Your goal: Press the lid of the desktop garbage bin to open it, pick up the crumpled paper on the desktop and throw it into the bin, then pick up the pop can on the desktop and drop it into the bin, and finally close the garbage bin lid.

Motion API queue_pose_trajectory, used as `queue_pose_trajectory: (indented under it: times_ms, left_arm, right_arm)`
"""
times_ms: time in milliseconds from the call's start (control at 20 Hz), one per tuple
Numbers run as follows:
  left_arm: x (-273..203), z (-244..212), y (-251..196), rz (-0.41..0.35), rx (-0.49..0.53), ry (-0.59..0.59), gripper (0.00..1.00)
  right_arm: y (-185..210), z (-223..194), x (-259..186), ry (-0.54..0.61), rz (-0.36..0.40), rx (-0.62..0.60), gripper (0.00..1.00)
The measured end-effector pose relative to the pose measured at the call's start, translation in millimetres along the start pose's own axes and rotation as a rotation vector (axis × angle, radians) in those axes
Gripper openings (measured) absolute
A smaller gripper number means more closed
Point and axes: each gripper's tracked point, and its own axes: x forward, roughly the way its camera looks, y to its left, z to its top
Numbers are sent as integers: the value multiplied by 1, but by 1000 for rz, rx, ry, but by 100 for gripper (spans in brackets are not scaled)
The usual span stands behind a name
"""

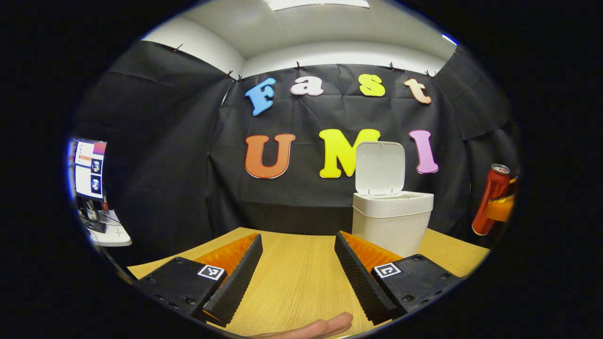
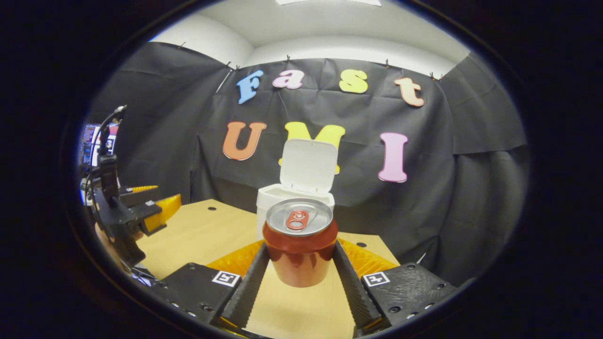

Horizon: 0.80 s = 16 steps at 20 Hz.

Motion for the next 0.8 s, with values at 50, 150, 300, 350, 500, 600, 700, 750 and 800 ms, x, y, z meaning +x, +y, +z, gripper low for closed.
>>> queue_pose_trajectory:
  times_ms: [50, 150, 300, 350, 500, 600, 700, 750, 800]
  left_arm:
    - [1, -1, 6, 9, -1, 4, 99]
    - [0, -6, 20, 44, 4, 17, 99]
    - [1, -13, 28, 54, -8, 36, 99]
    - [1, -14, 29, 53, -15, 41, 99]
    - [5, -23, 35, 45, -43, 67, 99]
    - [4, -24, 35, 37, -60, 71, 99]
    - [3, -25, 35, 28, -68, 66, 99]
    - [4, -25, 34, 20, -72, 67, 98]
    - [5, -27, 33, 16, -71, 70, 96]
  right_arm:
    - [2, 9, 4, -3, 0, -3, 79]
    - [6, 31, 13, -18, 6, 0, 80]
    - [7, 64, 28, -40, 2, 8, 80]
    - [7, 74, 32, -48, 1, 6, 78]
    - [7, 98, 50, -60, -8, 5, 80]
    - [8, 109, 63, -54, -13, 1, 79]
    - [3, 117, 76, -38, -32, 8, 79]
    - [1, 121, 83, -31, -38, 10, 79]
    - [0, 125, 90, -28, -44, 9, 79]
